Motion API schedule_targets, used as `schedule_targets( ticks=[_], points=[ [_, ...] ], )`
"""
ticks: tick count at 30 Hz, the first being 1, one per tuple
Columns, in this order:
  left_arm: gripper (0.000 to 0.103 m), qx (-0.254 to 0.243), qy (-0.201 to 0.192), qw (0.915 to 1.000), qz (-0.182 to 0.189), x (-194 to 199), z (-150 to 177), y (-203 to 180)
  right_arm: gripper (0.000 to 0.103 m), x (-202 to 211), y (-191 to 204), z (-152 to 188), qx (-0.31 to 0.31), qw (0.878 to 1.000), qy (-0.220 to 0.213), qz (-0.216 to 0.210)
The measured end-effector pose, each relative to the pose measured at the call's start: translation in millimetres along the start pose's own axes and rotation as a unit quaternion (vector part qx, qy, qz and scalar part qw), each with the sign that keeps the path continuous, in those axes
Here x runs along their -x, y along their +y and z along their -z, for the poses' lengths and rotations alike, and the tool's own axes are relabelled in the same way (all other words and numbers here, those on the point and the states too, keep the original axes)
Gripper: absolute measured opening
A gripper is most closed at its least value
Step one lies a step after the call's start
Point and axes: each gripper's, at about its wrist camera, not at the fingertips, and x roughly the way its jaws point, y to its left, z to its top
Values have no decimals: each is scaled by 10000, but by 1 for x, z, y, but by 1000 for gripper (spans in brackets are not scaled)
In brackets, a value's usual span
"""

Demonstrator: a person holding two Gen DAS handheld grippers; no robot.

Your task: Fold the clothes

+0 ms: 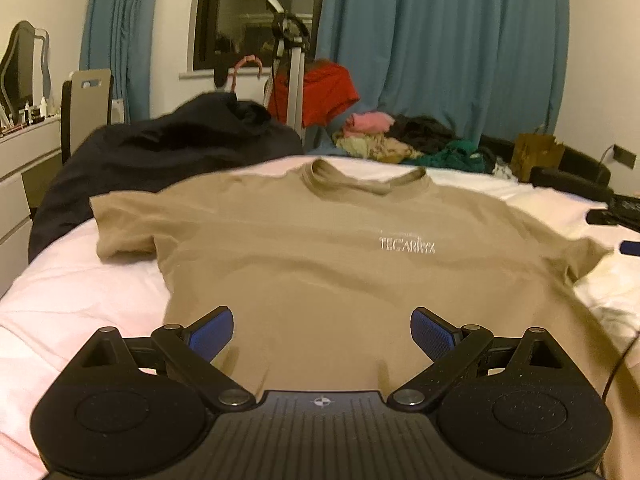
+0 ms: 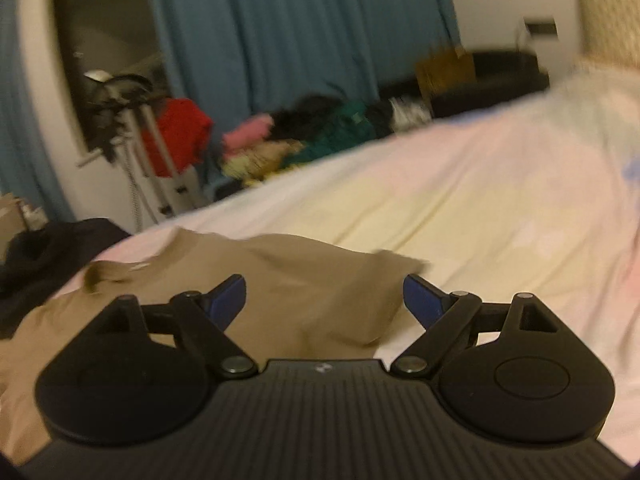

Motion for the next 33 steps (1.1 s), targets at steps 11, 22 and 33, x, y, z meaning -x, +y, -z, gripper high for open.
schedule_targets(
  ticks=[11,22,33],
  points=[
    [97,8,-252,9996,107,64,2,2,88,130,53,44,275,9910,-818,-1023],
    [98,471,-77,9985,263,86,2,3,90,73,-24,25,-1549,9852,-232,-694],
    [98,817,319,9944,596,52,1,-8,90,-100,-124,36,-3762,9228,655,-514]
  ],
)
